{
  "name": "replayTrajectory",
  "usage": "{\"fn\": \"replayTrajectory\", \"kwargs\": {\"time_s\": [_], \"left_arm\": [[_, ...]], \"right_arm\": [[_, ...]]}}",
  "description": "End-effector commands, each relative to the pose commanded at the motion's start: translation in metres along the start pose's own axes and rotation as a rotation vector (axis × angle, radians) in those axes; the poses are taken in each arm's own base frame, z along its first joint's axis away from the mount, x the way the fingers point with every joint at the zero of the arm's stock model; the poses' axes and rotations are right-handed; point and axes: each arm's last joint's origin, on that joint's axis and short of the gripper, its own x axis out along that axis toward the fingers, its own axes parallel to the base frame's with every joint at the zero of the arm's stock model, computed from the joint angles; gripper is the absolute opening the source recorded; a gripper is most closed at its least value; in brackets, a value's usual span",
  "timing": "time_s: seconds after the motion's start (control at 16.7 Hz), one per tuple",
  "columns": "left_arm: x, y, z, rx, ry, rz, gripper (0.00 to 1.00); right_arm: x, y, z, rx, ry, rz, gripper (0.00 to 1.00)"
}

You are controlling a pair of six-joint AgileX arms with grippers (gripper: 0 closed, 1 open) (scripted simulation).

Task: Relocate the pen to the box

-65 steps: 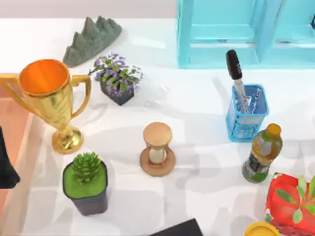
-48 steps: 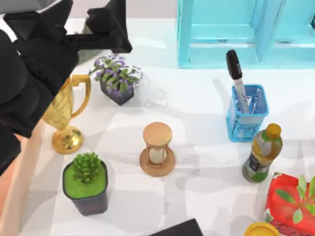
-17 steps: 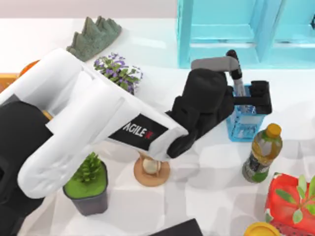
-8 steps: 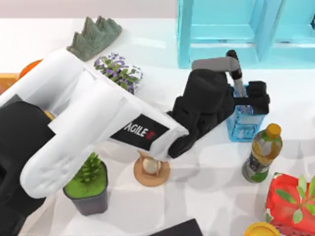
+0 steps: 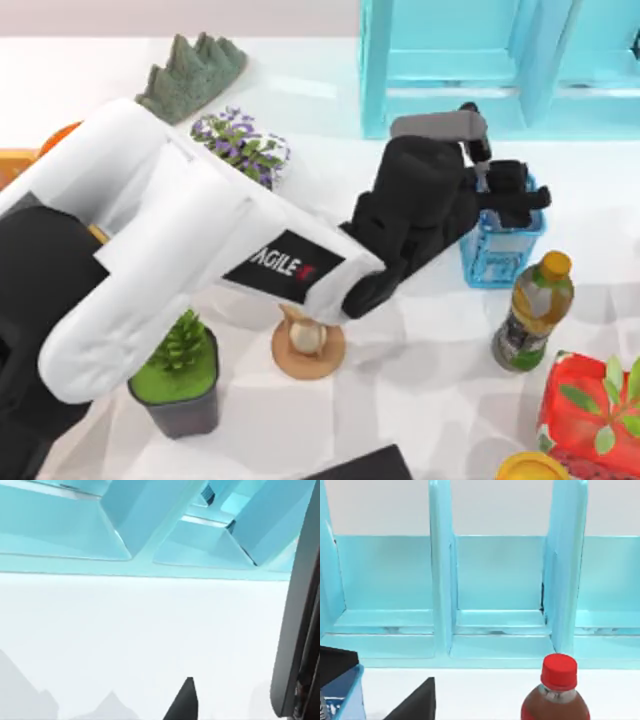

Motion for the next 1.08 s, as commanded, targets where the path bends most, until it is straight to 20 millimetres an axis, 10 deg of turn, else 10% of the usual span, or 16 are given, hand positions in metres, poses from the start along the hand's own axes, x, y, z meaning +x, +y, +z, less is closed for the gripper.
{"fn": "replayTrajectory", "kwargs": {"time_s": [0.54,1.08], "left_arm": [[0.000,0.000,0.000,0.000,0.000,0.000,0.00],[-0.036,0.029,0.067,-0.018,-0.011,0.079,0.00]], "right_arm": [[0.000,0.000,0.000,0.000,0.000,0.000,1.00],[0.000,0.000,0.000,0.000,0.000,0.000,1.00]]}}
